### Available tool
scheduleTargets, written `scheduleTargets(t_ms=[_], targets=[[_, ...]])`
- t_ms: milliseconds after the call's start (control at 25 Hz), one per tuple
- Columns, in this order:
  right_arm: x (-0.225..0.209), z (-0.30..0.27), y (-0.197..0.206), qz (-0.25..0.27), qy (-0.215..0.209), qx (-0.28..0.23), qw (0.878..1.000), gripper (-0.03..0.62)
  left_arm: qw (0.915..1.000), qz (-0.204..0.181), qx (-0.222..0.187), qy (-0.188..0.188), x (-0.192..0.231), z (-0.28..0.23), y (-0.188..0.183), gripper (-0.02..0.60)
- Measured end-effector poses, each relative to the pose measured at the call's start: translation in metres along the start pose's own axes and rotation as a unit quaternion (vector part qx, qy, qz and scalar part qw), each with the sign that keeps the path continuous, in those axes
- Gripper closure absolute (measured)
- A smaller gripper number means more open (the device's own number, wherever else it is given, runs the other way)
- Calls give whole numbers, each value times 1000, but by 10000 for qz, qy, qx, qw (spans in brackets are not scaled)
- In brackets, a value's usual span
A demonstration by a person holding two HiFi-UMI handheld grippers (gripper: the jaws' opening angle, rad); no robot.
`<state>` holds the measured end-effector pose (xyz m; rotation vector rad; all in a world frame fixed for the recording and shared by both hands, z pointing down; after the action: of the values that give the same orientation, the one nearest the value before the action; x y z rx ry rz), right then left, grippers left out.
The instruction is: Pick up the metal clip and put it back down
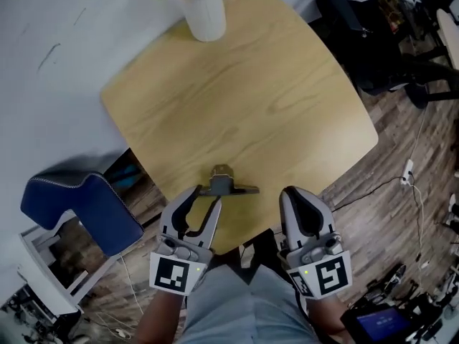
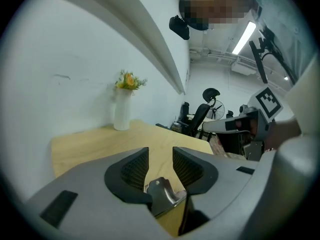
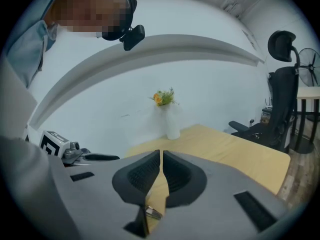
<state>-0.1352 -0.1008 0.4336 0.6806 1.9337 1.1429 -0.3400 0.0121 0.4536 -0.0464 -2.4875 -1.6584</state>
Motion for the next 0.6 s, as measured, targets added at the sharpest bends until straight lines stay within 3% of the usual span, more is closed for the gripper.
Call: scheduleTargets(t_ms=[240,600], targets=[[-14,-23,36,-130,249,408,9988,545,9951,102,615,773,26,-34,45,400],[-31,-36,58,-413,361,644,9964,545,9849,57,1017,1403,37,-65,69,400]])
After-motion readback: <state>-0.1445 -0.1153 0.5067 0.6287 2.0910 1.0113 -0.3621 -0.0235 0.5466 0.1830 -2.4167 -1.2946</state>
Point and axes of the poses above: the fingertips, and each gripper's own axes: z backward along the fingers, x to its left, y out of its underside, the point moved 10 cm from there along z, backward along the fingers, and after that the axes turned 3 degrees about -z, right-handed, at the moved point
